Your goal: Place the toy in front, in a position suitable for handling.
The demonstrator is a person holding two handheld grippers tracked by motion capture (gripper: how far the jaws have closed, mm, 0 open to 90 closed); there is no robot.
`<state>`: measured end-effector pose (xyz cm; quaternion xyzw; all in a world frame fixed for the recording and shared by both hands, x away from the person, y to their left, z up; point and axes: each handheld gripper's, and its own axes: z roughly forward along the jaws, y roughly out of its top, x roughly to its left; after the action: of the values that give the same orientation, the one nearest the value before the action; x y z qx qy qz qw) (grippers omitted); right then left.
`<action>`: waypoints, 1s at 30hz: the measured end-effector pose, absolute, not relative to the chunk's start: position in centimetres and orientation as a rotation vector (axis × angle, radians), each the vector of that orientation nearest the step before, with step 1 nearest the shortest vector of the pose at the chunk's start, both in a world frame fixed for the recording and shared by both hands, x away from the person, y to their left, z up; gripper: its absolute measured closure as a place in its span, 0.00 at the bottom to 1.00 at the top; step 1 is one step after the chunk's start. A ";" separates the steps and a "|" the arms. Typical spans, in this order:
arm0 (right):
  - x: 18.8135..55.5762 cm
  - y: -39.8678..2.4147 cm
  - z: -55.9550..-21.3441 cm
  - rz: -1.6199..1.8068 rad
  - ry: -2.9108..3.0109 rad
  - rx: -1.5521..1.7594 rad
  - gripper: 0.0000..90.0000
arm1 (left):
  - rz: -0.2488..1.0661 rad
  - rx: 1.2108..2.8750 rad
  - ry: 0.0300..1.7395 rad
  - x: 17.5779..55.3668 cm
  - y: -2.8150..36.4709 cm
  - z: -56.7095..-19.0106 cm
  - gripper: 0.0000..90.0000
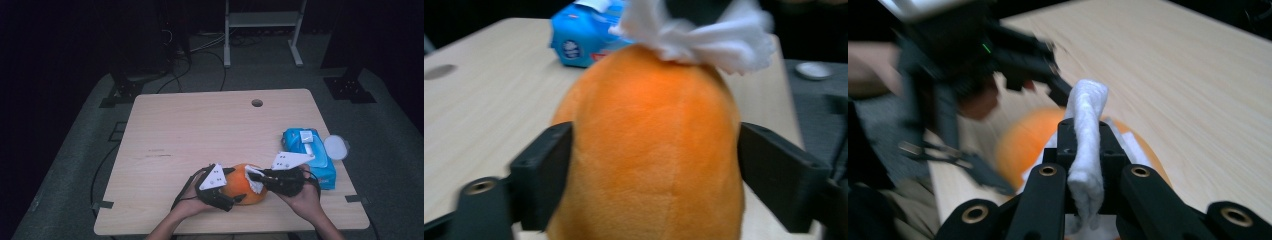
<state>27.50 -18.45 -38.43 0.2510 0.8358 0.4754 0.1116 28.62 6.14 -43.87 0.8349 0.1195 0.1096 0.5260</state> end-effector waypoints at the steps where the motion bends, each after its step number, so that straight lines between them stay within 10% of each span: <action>1: 28.0 -19.1 -39.0 1.427 2.462 0.787 0.93 | 0.237 1.976 0.308 28.9 6.5 -43.8 0.14; 9: 27.5 -18.4 -38.0 1.417 2.433 0.746 0.93 | 0.281 1.989 0.274 28.6 5.5 -43.4 0.25; 16: 27.7 -18.2 -38.1 1.366 2.440 0.732 0.93 | 0.253 1.974 0.371 29.4 6.0 -44.2 0.05; 21: 27.5 -18.3 -37.8 1.378 2.400 0.732 0.93 | 0.261 1.973 0.371 29.1 5.6 -43.6 0.26; 30: 26.8 -16.5 -37.6 1.357 2.441 0.635 0.93 | 0.300 1.994 0.318 28.5 5.4 -43.3 0.30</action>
<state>26.83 -16.47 -37.55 0.2194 0.8442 0.4691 0.1383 28.48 5.45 -43.28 0.8327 0.1329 0.1253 0.5228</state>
